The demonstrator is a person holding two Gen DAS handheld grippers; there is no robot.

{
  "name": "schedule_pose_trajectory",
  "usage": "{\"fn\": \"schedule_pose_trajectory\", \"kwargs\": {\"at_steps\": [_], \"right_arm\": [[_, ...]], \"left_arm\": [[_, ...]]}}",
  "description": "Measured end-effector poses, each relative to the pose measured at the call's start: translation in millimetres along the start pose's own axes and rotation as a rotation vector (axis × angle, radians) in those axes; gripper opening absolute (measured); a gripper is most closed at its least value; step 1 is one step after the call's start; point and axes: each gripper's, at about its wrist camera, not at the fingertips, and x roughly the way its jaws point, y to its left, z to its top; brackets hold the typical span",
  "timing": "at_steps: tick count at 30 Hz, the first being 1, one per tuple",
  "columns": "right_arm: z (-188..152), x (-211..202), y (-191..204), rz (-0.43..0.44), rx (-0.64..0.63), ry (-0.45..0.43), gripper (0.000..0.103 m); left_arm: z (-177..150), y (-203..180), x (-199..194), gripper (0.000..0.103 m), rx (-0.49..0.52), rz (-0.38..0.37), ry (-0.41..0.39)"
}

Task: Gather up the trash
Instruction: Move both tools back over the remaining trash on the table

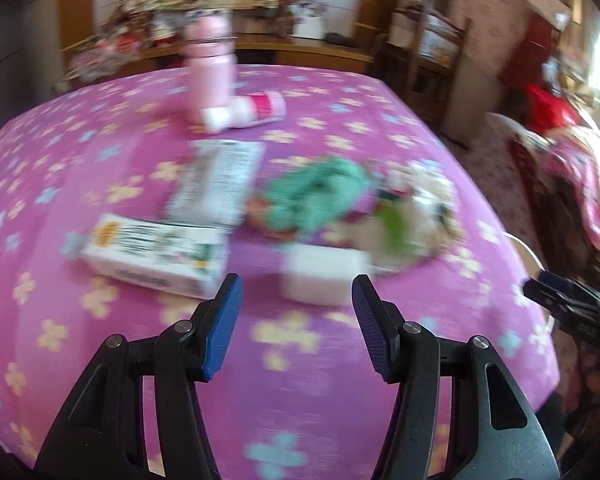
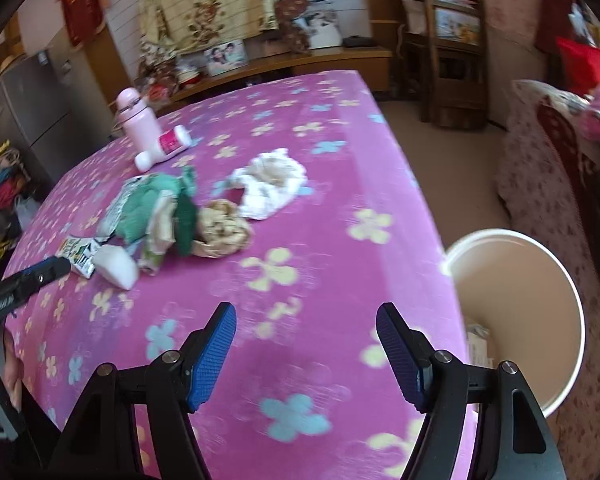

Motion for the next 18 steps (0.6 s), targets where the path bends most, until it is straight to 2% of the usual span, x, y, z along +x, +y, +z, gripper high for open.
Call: {"fn": "schedule_pose_trajectory", "kwargs": {"at_steps": [4,8,9,11,13,14,18], "right_arm": [[6.3,7.8,23.5,0.021,-0.026,0.008,0.070],[7.7,8.8,42.3,0.053,-0.040,0.013,0.070],[7.6,9.0,46.6,0.056,-0.047,0.014,0.070],[6.8,8.8,54.8,0.060,-0.064,0.017,0.070],[6.3,10.0,62.2,0.065,-0.080,0.023,0.070],[5.7,9.8,63.5,0.068,-0.084,0.025,0.070],[6.9,14.9,77.0,0.099,-0.103,0.032,0.071]], "left_arm": [[24.0,41.9,8.6,0.055,-0.098,0.061,-0.006],[49.6,69.3,38.1,0.055,-0.159,0.173,0.060],[54.8,74.9,49.7,0.055,-0.164,0.194,0.096],[58.8,77.3,65.7,0.055,-0.142,0.193,0.146],[55.4,70.9,69.0,0.055,-0.052,0.238,0.152],[51.5,68.4,67.8,0.055,-0.013,0.237,0.169],[28.6,69.0,49.4,0.055,0.107,0.176,0.198]]}}
